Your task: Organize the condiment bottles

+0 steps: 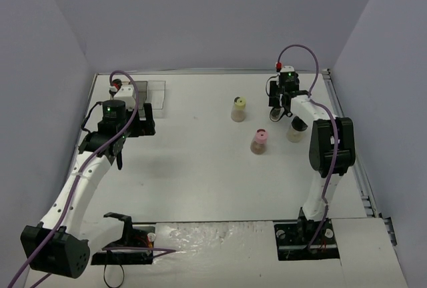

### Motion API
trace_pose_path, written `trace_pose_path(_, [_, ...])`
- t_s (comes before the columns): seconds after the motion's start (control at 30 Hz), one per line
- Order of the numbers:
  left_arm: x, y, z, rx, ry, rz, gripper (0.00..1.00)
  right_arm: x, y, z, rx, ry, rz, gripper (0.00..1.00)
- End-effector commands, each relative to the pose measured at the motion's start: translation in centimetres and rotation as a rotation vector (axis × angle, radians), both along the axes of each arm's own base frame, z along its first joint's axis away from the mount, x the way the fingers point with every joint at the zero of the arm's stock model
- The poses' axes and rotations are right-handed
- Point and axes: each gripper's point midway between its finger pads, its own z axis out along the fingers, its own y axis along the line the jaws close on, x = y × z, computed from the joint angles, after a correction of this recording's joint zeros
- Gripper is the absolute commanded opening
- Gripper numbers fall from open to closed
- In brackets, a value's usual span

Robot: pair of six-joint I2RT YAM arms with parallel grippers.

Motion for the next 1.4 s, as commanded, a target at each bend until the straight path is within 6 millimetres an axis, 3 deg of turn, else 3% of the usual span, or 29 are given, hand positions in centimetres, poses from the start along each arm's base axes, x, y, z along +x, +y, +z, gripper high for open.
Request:
trace_pose_path(0.0, [1.0, -0.5, 3.1, -0.017, -0.096, -0.01, 0.97, 0.6, 1.0, 9.6, 0.02, -0.22, 0.041, 0.08])
trace_pose_path(0.13, [1.0, -0.6, 3.0, -0.026, -0.097, -0.014, 0.97, -1.4, 4.0, 14.2, 0.033, -0.299, 0.121, 0.06])
trace_pose_path(0.3, [1.1, -0.4, 3.0, -0.022, -0.096, -0.001, 0.97, -4.7, 10.5, 19.2, 0.019, -0.377, 0.298, 0.06])
trace_pose_path(0.47, [1.2, 0.1, 2.9, -0.014, -0.093, 0.017, 0.97, -8.1, 18.9, 19.6, 0.099, -0.349, 0.528, 0.09])
trace_pose_path(0.6, [1.3, 0.3, 2.8, -0.015, -0.093, 0.027, 0.97, -10.1, 25.2, 17.6, 0.127, -0.298, 0.677, 0.1])
trace_pose_path(0.77, [1.3, 0.8, 2.9, -0.007, -0.099, 0.047, 0.97, -11.1, 29.8, 13.2, 0.105, -0.231, 0.758, 0.09])
trace_pose_path(0.83, [1.3, 0.9, 2.9, -0.007, -0.1, 0.051, 0.97, -11.3, 31.8, 10.5, 0.108, -0.217, 0.794, 0.09])
trace_pose_path(0.97, [1.3, 0.8, 2.9, -0.008, -0.102, 0.046, 0.97, -11.2, 32.9, 6.6, 0.076, -0.173, 0.821, 0.09])
trace_pose_path(1.17, [1.4, 0.6, 2.9, -0.016, -0.105, 0.037, 0.97, -11.8, 33.0, 4.2, 0.074, -0.155, 0.83, 0.14])
trace_pose_path(1.37, [1.4, 0.0, 3.0, -0.035, -0.108, 0.007, 0.97, -12.3, 32.4, 2.9, 0.068, -0.129, 0.825, 0.39])
